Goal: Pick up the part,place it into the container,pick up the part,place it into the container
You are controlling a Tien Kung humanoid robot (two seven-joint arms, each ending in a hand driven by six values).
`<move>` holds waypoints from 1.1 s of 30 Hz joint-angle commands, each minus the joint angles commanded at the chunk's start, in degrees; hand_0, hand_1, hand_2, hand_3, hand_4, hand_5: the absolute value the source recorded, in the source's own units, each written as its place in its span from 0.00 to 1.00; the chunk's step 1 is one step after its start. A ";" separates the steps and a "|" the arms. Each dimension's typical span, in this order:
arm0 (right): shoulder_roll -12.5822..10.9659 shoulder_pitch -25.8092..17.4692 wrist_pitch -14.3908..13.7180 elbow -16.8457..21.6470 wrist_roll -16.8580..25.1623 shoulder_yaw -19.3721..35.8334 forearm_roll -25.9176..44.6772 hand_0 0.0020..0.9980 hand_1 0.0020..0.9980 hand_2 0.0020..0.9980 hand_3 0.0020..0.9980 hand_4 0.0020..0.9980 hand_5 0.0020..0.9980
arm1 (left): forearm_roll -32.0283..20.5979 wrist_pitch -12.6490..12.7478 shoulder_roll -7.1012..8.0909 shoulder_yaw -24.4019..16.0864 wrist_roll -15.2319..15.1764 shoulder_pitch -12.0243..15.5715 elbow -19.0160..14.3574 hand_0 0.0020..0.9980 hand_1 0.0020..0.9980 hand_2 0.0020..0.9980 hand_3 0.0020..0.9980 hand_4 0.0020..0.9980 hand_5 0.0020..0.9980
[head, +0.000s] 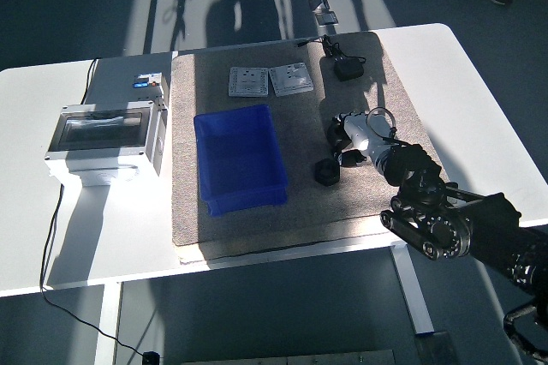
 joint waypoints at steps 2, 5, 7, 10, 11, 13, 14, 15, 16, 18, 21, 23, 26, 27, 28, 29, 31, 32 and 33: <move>-0.19 -0.03 -1.11 0.40 0.35 0.50 -0.28 0.78 0.25 0.67 0.67 0.41 0.00 | 0.21 0.01 0.02 -0.06 -0.02 -0.02 0.00 0.69 0.71 0.73 0.65 0.98 0.96; -0.82 -0.11 -3.01 1.34 1.05 1.52 -0.55 0.74 0.23 0.67 0.68 0.30 0.00 | 0.44 0.04 0.06 -0.11 -0.05 -0.03 0.00 0.69 0.71 0.72 0.65 0.98 0.96; -1.58 -0.20 -4.52 2.70 1.52 2.54 -0.74 0.74 0.23 0.67 0.68 0.30 0.00 | 0.49 0.07 0.06 -0.12 -0.07 0.00 0.00 0.69 0.71 0.72 0.65 0.98 0.96; -2.77 -0.44 -6.81 5.61 1.98 3.86 -0.82 0.72 0.23 0.67 0.68 0.27 0.00 | 0.40 0.13 0.08 -0.07 -0.13 0.08 0.00 0.69 0.71 0.73 0.65 0.98 0.97; -3.19 -0.56 -7.79 6.87 2.15 4.16 -0.65 0.72 0.23 0.67 0.68 0.27 0.00 | 0.42 0.15 0.09 -0.09 -0.15 0.11 0.00 0.69 0.71 0.73 0.65 0.98 0.97; -3.90 -0.84 -9.77 9.55 2.70 4.07 0.72 0.72 0.23 0.67 0.68 0.27 0.00 | 0.48 0.17 0.09 -0.13 -0.18 0.15 0.00 0.69 0.71 0.73 0.65 0.98 0.97; -4.22 -1.00 -10.83 11.07 3.09 3.62 1.82 0.72 0.23 0.67 0.68 0.27 0.00 | 0.51 0.18 0.08 -0.13 -0.20 0.16 0.00 0.69 0.71 0.73 0.65 0.98 0.97; -4.42 -1.12 -11.58 12.31 3.39 3.11 2.65 0.72 0.23 0.67 0.68 0.27 0.00 | 0.52 0.19 0.08 -0.14 -0.22 0.17 0.00 0.69 0.71 0.73 0.65 0.98 0.97; -4.61 -1.23 -12.32 13.61 3.68 2.48 3.61 0.72 0.23 0.66 0.68 0.28 0.00 | 0.51 0.20 0.07 -0.14 -0.24 0.17 0.00 0.69 0.71 0.72 0.65 0.98 0.97; -4.94 -1.37 -13.45 17.05 4.18 0.51 5.30 0.72 0.23 0.66 0.68 0.28 0.00 | 0.48 0.25 0.06 -0.11 -0.27 0.18 0.00 0.69 0.71 0.72 0.65 0.98 0.97; -4.88 -1.23 -13.06 22.48 4.25 -2.88 5.31 0.72 0.23 0.66 0.68 0.28 0.00 | 0.71 0.25 0.06 -0.21 -0.26 0.14 0.00 0.69 0.71 0.72 0.65 0.98 0.97; -4.39 -1.17 -12.14 25.87 3.76 -5.28 3.56 0.72 0.23 0.66 0.68 0.28 0.00 | 0.93 0.23 0.05 -0.33 -0.24 0.04 0.00 0.69 0.71 0.73 0.65 0.97 0.98; -3.95 -1.05 -10.37 29.91 2.57 -8.13 0.59 0.72 0.23 0.66 0.68 0.28 0.00 | 0.76 0.27 0.09 -0.22 -0.27 -0.05 0.00 0.69 0.71 0.73 0.65 0.97 0.98; -3.91 -0.97 -9.70 31.07 2.33 -8.77 -0.13 0.72 0.23 0.66 0.68 0.28 0.00 | 0.57 0.31 0.12 -0.14 -0.30 -0.02 0.00 0.69 0.71 0.73 0.65 0.97 0.98; -3.84 -0.89 -8.75 31.91 2.08 -9.39 -0.78 0.80 0.38 0.68 0.68 0.39 0.01 | 0.42 0.34 0.15 -0.10 -0.33 0.00 0.00 0.69 0.71 0.72 0.65 0.97 0.99; -3.73 -0.83 -7.82 32.21 1.65 -9.87 -1.34 0.80 0.38 0.68 0.68 0.39 0.01 | 0.47 0.34 0.16 -0.14 -0.33 -0.01 0.00 0.69 0.71 0.72 0.65 0.97 0.99; -3.47 -0.72 -5.66 32.39 0.54 -10.62 -2.45 0.80 0.38 0.68 0.68 0.39 0.01 | 0.57 0.33 0.14 -0.21 -0.32 -0.05 0.00 0.69 0.71 0.72 0.65 0.97 0.99; -3.39 -0.68 -4.76 32.39 0.07 -10.84 -2.86 0.80 0.38 0.68 0.68 0.39 0.01 | 0.58 0.33 0.14 -0.21 -0.31 -0.06 0.00 0.69 0.71 0.72 0.65 0.97 0.99; -3.32 -0.62 -3.73 32.36 -0.52 -11.09 -3.23 0.80 0.38 0.68 0.68 0.39 0.01 | 0.43 0.35 0.15 -0.16 -0.32 -0.05 0.00 0.69 0.71 0.72 0.65 0.97 0.99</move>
